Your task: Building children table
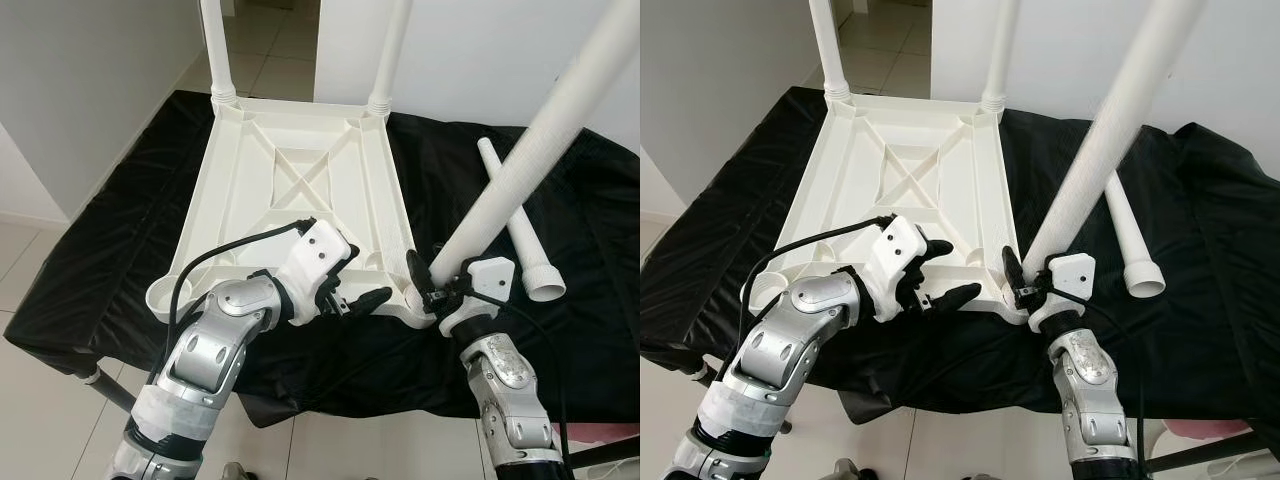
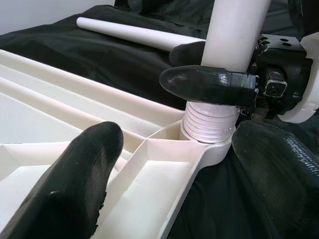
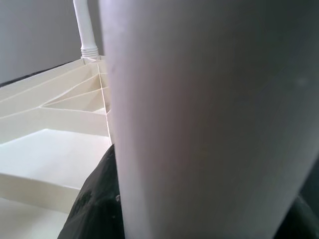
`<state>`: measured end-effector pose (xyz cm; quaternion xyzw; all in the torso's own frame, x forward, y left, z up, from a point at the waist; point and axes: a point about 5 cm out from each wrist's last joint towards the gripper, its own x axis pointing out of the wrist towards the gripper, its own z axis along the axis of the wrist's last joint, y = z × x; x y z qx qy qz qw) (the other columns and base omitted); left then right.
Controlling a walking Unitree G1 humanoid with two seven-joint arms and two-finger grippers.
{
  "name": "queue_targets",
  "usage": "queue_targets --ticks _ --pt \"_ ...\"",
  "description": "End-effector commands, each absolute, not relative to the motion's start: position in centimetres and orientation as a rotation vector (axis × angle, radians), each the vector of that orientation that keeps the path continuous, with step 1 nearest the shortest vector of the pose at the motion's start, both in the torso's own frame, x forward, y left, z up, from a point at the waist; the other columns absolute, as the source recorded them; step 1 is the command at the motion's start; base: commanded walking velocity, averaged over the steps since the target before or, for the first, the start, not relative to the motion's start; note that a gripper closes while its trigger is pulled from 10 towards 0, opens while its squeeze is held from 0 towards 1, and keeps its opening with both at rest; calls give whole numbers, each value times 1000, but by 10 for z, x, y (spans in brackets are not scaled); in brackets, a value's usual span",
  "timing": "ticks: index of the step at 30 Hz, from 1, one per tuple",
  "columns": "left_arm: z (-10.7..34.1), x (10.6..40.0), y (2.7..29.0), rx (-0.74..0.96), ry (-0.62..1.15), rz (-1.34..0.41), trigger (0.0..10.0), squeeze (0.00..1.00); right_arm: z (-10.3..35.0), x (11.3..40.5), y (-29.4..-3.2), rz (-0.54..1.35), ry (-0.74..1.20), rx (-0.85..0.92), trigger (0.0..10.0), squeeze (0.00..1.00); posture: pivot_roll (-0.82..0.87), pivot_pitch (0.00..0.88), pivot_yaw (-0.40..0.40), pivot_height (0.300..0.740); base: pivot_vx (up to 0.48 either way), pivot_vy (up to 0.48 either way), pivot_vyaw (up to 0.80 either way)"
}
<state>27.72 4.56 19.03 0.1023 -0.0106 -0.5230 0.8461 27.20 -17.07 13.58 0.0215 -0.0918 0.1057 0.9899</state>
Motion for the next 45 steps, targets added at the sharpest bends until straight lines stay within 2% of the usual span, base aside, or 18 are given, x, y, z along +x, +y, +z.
queue_targets --ticks 1,10,16,21,34,38,45 --pt "195 280 45 219 -41 -1042 10000 0 105 268 -173 193 -18 49 10000 0 -13 90 -22 740 0 0 0" --pt "196 281 47 221 -43 -1034 10000 0 107 266 -162 231 -43 -31 10000 0 -10 89 -25 740 0 0 0" --pt "197 283 49 219 -48 -1024 10000 0 114 265 -154 125 -93 -22 10000 0 -10 89 -25 740 0 0 0" --pt "199 287 53 222 -54 -1004 10000 0 131 264 -142 106 -164 28 10000 0 -10 87 -25 740 0 0 0" --pt "214 300 67 210 -94 -966 10000 0 198 273 -139 164 -346 4 10000 0 -17 80 -33 740 0 0 0" --pt "219 302 71 200 -108 -957 10000 0 207 273 -134 205 -357 8 10000 0 -18 76 -40 740 0 0 0" --pt "234 308 79 164 -157 -959 10000 0 209 280 -126 297 -255 -14 10000 0 -15 69 -46 740 0 0 0"
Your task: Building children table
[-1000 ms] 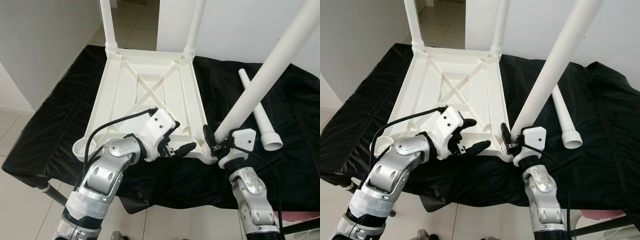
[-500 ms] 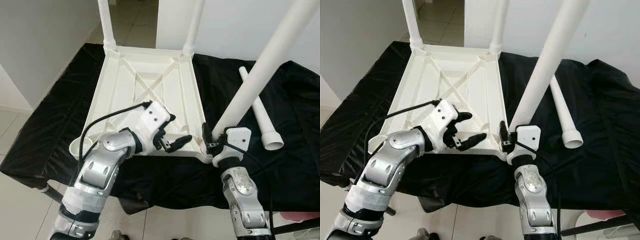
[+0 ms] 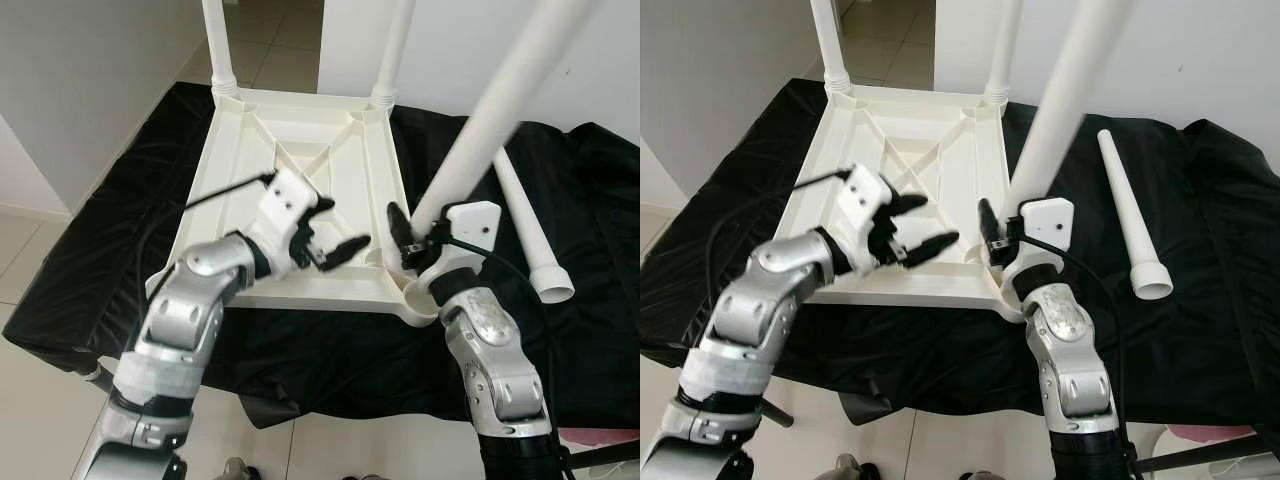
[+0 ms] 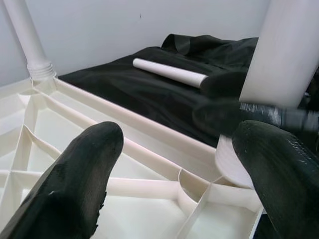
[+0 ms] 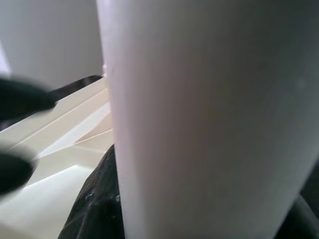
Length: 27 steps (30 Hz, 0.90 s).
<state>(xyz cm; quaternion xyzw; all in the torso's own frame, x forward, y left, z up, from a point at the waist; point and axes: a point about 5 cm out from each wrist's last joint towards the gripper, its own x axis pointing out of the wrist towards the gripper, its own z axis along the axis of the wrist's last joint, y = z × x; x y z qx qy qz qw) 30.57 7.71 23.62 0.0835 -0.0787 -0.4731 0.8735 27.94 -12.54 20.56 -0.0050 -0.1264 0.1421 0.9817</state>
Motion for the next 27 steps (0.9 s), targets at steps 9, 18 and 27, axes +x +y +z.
queue_targets --ticks 9,18,27 --pt "248 306 82 133 -192 -1073 10000 400 203 296 -144 334 -103 -110 10000 0 -8 55 -45 740 0 0 0" --pt "274 300 64 77 -293 -1204 10000 0 191 300 -134 429 5 -178 10000 0 1 41 -51 740 0 0 0" --pt "304 293 54 -97 -355 -1348 10000 0 189 300 -126 506 32 -215 10000 0 1 32 -51 740 0 0 0"
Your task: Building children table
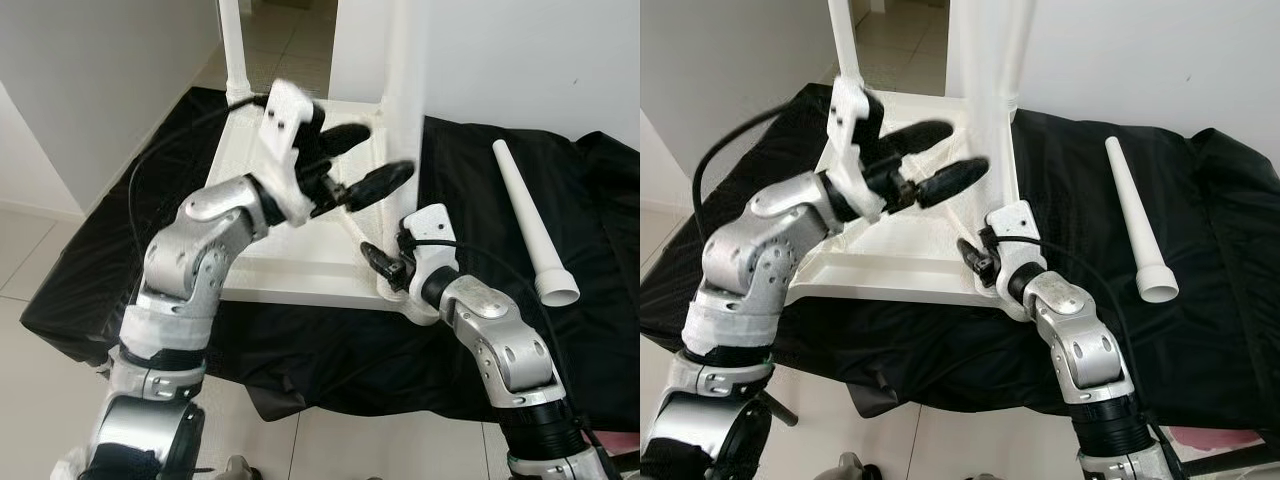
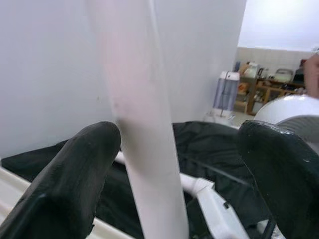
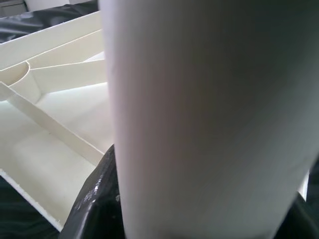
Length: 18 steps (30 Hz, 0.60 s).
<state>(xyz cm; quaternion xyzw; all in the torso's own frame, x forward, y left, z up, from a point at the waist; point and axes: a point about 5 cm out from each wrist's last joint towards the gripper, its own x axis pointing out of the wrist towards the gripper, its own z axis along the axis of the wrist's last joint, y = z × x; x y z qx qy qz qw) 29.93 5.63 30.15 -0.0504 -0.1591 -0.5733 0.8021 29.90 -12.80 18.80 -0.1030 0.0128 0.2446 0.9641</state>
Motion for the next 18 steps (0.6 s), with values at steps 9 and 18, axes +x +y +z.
queue_targets --ticks 9,18 --pt "313 299 46 -118 -312 -1393 10000 0 190 301 -123 530 32 -235 10000 0 -8 17 -36 740 0 0 0" --pt "317 316 39 -157 -204 -1353 10000 0 191 301 -122 544 20 -251 10000 0 -9 10 -32 740 0 0 0"
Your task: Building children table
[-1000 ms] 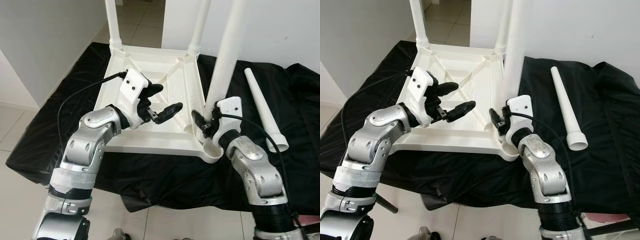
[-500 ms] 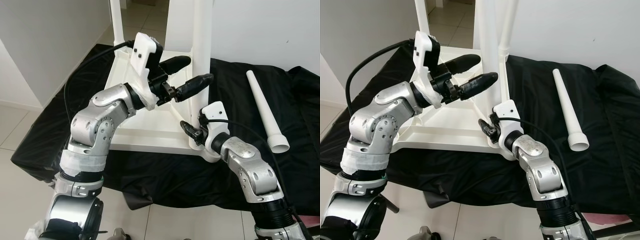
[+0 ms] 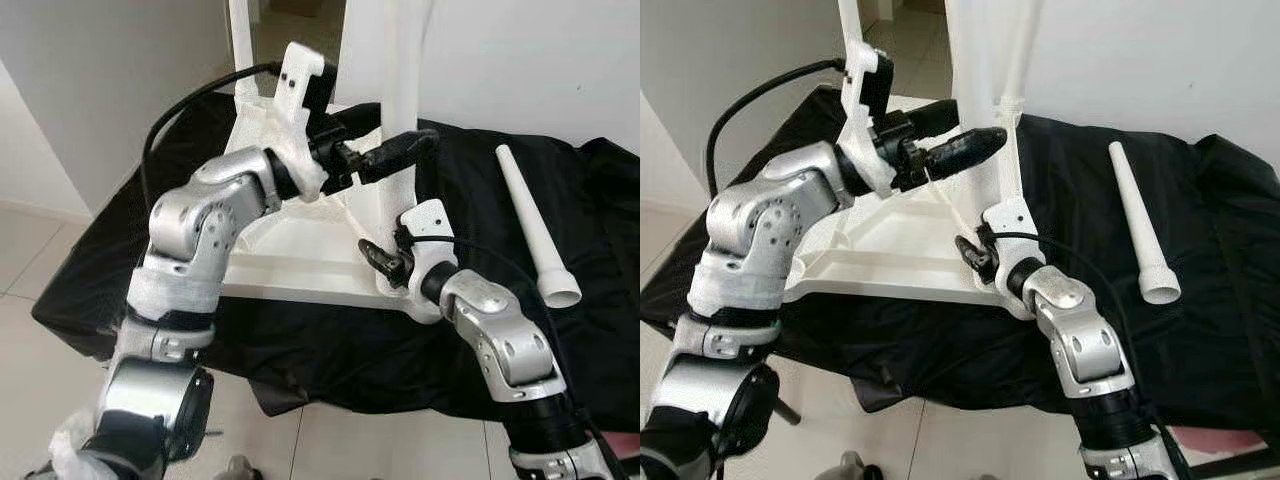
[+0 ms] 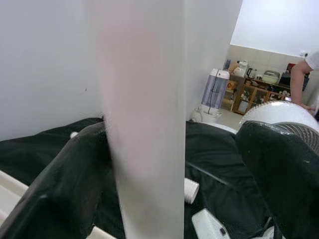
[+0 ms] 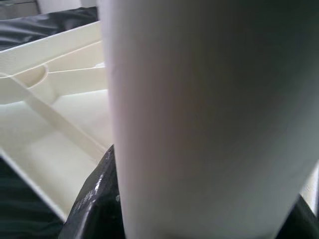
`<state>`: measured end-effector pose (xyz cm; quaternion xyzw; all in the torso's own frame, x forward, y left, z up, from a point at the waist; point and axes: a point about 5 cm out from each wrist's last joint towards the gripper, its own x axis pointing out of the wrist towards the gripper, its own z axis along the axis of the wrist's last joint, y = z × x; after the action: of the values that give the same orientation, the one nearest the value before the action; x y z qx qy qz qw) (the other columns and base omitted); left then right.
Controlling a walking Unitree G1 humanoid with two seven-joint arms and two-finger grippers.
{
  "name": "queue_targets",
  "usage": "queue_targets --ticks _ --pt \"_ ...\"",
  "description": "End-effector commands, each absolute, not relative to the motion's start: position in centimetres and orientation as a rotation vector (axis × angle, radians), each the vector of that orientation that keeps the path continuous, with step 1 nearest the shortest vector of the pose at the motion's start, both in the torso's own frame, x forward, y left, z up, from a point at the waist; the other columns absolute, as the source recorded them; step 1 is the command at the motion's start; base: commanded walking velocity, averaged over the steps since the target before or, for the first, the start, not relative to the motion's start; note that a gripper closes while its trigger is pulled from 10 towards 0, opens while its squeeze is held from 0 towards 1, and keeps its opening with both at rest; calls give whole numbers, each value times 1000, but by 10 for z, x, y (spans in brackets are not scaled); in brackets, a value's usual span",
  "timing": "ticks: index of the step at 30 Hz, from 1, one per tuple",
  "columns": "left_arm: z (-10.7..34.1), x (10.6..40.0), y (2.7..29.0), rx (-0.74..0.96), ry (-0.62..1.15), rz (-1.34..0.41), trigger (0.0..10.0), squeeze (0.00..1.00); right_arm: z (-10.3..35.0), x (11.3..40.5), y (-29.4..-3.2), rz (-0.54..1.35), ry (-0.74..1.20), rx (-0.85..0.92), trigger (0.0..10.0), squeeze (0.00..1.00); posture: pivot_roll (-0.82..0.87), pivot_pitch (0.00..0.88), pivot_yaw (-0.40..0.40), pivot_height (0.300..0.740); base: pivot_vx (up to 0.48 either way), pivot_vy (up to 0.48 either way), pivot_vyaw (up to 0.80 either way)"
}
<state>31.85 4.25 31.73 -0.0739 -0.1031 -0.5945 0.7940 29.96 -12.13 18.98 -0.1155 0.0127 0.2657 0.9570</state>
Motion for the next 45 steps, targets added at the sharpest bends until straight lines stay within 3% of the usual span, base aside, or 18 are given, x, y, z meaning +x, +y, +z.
queue_targets --ticks 1,8,9,10,12,13,15,27,28,30,31,37,38,39,42,43,45 --pt "319 318 38 -170 -194 -1348 10000 0 192 301 -121 547 17 -252 10000 0 -11 7 -29 740 0 0 0" --pt "326 329 40 -205 -138 -1321 10000 0 192 302 -120 554 16 -258 10000 0 -9 6 -26 740 0 0 0" --pt "326 332 42 -217 -128 -1305 7725 0 192 302 -120 552 15 -258 10000 0 -10 8 -22 740 0 0 0" --pt "327 335 44 -233 -115 -1285 3255 0 192 302 -120 550 14 -257 10000 0 -9 8 -22 740 0 0 0" --pt "328 338 45 -243 -106 -1273 3255 0 192 302 -120 549 14 -256 10000 0 -9 8 -22 740 0 0 0" --pt "329 340 46 -265 -97 -1270 314 0 192 302 -120 549 14 -255 10000 0 -8 10 -20 740 0 0 0" --pt "330 340 47 -276 -90 -1270 0 0 192 302 -120 548 14 -255 10000 0 -5 13 -19 740 0 0 0" --pt "340 339 47 -219 -109 -1244 0 0 192 303 -116 538 9 -225 10000 0 4 28 -11 740 0 0 0" --pt "342 339 46 -208 -112 -1232 706 0 192 303 -116 539 8 -212 10000 0 6 30 -9 740 0 0 0" --pt "344 339 46 -204 -114 -1226 706 0 192 303 -115 540 8 -204 10000 0 6 30 -9 740 0 0 0" --pt "347 339 45 -189 -118 -1217 10000 0 193 304 -115 536 7 -189 10000 1000 6 30 -9 740 0 0 0" --pt "357 338 45 -132 -142 -1159 10000 0 200 309 -116 502 -27 -181 10000 1000 14 47 -4 740 0 0 0" --pt "361 339 45 -114 -149 -1104 10000 0 204 311 -116 485 -59 -201 10000 957 13 50 -1 740 0 0 0" --pt "365 341 46 -91 -160 -1047 10000 0 207 312 -115 474 -85 -215 10000 173 13 52 0 740 0 0 0" --pt "368 342 48 -73 -171 -994 10000 0 210 313 -114 468 -107 -229 10000 173 13 52 0 740 0 0 0" --pt "371 344 49 -52 -183 -943 10000 0 212 315 -113 450 -123 -221 10000 0 16 55 -3 740 0 0 0" --pt "373 346 51 -31 -196 -885 10000 0 214 316 -112 427 -141 -211 10000 0 16 55 -3 740 0 0 0"
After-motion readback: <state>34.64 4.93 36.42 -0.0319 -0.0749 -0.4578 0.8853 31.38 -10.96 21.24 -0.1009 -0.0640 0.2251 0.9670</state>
